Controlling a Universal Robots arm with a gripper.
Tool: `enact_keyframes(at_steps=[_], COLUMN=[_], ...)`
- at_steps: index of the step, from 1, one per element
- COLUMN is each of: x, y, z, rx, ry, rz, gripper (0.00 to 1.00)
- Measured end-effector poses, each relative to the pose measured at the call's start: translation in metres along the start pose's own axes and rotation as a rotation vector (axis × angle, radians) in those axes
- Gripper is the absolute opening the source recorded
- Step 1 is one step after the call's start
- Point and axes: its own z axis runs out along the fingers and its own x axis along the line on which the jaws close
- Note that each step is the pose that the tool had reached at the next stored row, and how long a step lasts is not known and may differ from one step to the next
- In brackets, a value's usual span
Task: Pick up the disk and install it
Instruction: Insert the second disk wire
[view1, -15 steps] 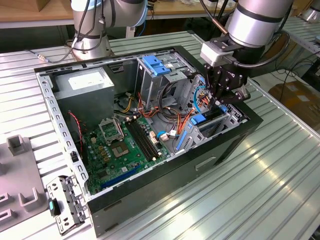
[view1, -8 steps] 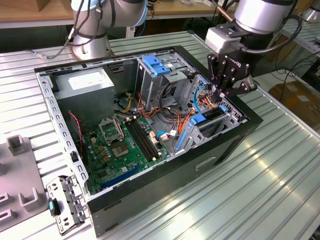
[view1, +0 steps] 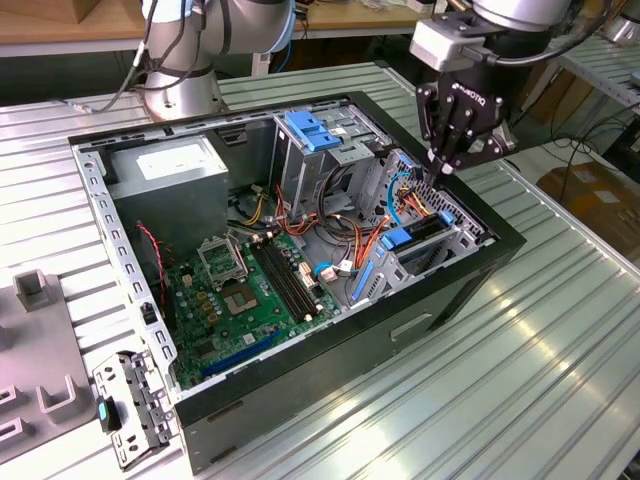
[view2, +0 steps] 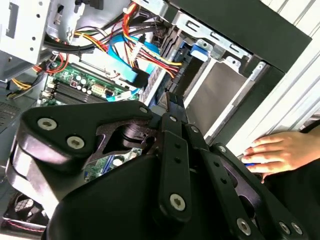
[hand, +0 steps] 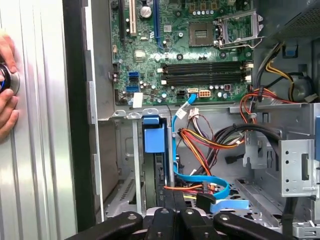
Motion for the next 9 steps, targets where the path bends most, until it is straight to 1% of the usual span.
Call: enact_keyframes(at_steps=[3,4,5,7,8,9], x=[-0.0074,-0.01,-0.0127,-0.0193,-0.0232,-0.0284], y=[-0.0015,-0.002,-0.0023,-0.0027,-0.0028,-0.0032], z=[-0.0005,-0.0006,-0.0007,-0.0013,-0.0015,-0.0018], rx=[-0.0055,-0.0088,-0.0125,-0.0188,-0.0237,-0.0312], ry=[0.0197,0.0266,0.0352,0.0599,0.0753,0.0907], rz=[-0.001,-0.002,-0.002,-0.004,-0.005,-0.006], gripper=[0.11,0.11,0.11,0.11,0.11,0.11])
